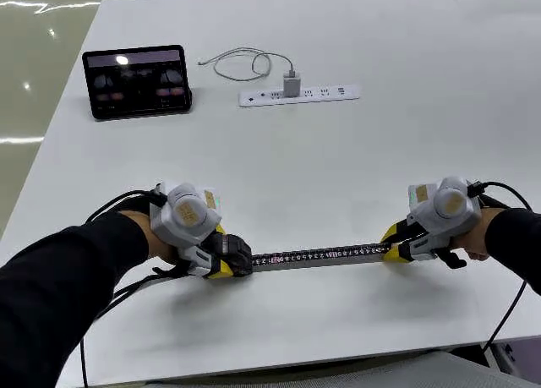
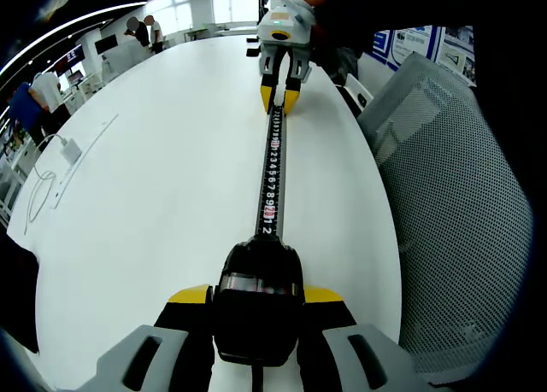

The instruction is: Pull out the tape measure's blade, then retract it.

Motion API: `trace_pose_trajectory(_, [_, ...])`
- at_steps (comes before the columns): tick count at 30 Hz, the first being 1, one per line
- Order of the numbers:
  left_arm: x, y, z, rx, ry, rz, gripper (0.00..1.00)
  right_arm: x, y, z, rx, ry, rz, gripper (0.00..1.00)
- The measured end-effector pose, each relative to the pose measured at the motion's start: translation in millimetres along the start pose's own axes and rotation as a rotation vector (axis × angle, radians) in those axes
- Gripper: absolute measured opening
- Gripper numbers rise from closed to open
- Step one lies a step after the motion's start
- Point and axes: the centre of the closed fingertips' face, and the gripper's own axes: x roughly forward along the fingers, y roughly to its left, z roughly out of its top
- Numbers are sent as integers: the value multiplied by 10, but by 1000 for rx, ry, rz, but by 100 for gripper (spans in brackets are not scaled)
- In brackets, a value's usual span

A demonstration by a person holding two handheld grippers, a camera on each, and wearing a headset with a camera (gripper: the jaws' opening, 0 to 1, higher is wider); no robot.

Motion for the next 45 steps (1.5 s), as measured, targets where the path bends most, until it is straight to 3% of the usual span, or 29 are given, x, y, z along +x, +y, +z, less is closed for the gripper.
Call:
trace_pose_trajectory(15, [1,0,9,0,-13,4,33,28,-38,-28,21,12,9,11])
trace_pose_trajectory(30, [2,5,17,1,-19,10,34,57,-47,-45,-108,105,46,12])
trace_pose_trajectory(37, [-10,2,27,16,-32,-6,35,60,-57,-56,-118,121,39,12])
trace_pose_trajectory(45, [-12,-7,22,30,-18,-12,35,37,-108,-46,-110,114,12,17])
